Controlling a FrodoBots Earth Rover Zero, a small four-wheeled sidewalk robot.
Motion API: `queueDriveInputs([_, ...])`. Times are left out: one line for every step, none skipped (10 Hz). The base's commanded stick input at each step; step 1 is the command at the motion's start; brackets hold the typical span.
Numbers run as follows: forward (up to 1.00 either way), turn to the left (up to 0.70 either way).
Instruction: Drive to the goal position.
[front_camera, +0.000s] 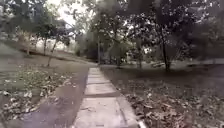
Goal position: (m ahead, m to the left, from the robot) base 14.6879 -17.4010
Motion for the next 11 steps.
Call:
queueDriveInputs([1.00, 0.00])
queueDriveInputs([1.00, 0.00])
queueDriveInputs([1.00, 0.02])
queueDriveInputs([1.00, 0.03])
queueDriveInputs([1.00, 0.03])
queueDriveInputs([1.00, 0.03])
queueDriveInputs([1.00, 0.04])
queueDriveInputs([1.00, 0.15])
queueDriveInputs([1.00, 0.37])
queueDriveInputs([1.00, 0.39])
queueDriveInputs([1.00, 0.00])
